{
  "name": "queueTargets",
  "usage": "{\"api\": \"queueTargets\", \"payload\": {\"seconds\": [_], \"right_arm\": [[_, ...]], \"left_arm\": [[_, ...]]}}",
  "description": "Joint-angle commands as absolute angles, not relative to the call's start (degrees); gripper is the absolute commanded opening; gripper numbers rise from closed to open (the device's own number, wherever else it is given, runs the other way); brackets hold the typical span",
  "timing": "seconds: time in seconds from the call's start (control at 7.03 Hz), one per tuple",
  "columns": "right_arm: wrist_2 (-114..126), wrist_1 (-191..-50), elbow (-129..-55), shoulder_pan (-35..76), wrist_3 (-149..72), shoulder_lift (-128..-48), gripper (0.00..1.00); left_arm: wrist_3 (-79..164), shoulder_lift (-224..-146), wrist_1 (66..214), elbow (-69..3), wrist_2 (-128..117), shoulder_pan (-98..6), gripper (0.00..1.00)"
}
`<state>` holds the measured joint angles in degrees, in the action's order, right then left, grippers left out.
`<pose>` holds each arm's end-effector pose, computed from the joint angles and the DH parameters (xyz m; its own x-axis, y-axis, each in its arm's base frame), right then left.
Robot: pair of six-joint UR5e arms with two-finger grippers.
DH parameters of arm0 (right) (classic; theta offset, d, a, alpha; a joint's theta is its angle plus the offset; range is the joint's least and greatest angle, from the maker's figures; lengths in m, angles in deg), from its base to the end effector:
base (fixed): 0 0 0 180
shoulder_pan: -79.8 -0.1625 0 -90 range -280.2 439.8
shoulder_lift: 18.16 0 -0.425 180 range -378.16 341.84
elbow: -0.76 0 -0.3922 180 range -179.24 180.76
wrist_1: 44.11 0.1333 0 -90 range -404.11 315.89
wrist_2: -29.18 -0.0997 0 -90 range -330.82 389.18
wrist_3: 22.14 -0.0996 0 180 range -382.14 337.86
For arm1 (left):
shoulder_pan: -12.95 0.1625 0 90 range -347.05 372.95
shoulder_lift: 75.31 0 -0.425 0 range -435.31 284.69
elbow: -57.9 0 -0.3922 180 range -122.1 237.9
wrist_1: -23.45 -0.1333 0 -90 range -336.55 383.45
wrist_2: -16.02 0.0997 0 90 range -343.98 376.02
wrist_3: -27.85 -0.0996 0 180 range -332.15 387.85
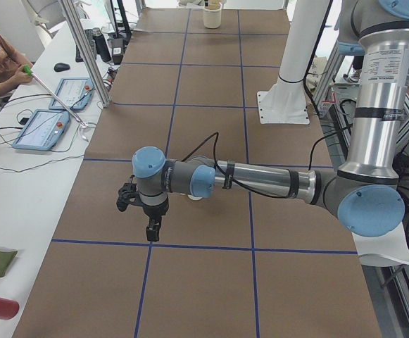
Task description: Left arm hands cup to right arm to dump lemon
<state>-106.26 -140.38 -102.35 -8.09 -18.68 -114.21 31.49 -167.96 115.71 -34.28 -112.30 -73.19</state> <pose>0.0459 -0.4471 0.6054 0.6973 -0.0959 0.7103 0.0790 0.9953 0.0568 -0.0364 -0.5227 0.6193 0.7803 0.0661 -0.6219 -0.0173 0.9963 0.0841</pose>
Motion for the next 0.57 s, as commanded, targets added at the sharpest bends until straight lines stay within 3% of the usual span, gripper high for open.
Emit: {"api": "queueTargets", "payload": {"seconds": [0.0,0.43], "right_arm": [[-106.17,-140.35,-101.63,-8.09,-18.8,-113.61,1.0],[-106.26,-140.35,-100.93,-8.09,-18.97,-112.81,1.0]], "left_arm": [[31.27,-165.14,115.92,-35.34,-116.91,-73.7,1.0],[31.27,-164.87,115.47,-35.96,-118.71,-76.69,1.0]]}}
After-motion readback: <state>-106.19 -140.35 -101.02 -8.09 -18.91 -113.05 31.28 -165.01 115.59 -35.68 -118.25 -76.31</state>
